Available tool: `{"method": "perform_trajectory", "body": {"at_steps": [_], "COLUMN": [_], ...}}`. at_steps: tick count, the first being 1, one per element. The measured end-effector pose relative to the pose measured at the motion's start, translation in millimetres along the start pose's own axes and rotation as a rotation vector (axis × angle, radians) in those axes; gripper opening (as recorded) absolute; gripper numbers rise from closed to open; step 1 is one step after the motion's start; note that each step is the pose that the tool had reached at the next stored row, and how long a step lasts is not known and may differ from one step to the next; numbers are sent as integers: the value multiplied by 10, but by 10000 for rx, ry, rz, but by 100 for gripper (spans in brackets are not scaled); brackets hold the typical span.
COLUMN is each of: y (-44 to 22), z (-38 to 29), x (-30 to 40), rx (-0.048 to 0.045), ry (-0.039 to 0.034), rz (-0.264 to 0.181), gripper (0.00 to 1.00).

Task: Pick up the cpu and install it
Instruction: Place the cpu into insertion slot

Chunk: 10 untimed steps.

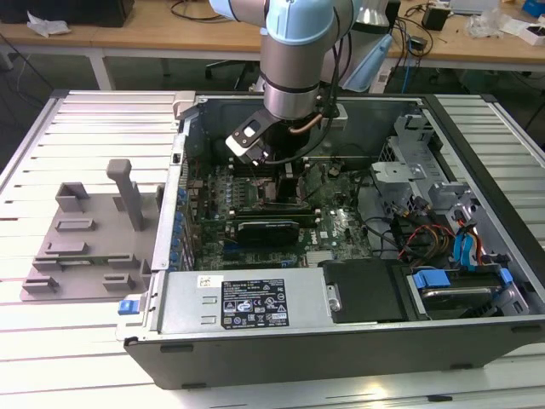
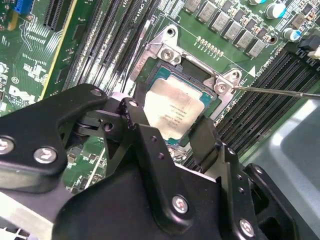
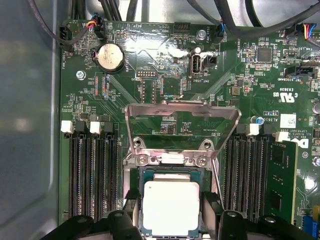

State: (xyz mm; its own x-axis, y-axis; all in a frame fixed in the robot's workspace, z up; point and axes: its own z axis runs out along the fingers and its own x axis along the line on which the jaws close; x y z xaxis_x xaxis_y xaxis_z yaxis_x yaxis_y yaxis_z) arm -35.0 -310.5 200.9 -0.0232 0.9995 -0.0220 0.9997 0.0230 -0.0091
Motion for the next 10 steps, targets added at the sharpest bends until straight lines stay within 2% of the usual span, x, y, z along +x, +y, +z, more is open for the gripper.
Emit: {"method": "perform_trajectory", "body": {"at_steps": [2,3,5,6,7,10], "y": [0,-2,-2,-2,-2,-3], "z": [-80,-152,-307,-329,-331,-334], "x": [-1,-1,8,7,8,8], "rx": [-3,-3,-1,0,-2,-1], "ry": [-1,-10,-80,-86,-83,-85], "rz": [1,2,0,0,1,2], "gripper": [62,62,60,47,47,29]}}
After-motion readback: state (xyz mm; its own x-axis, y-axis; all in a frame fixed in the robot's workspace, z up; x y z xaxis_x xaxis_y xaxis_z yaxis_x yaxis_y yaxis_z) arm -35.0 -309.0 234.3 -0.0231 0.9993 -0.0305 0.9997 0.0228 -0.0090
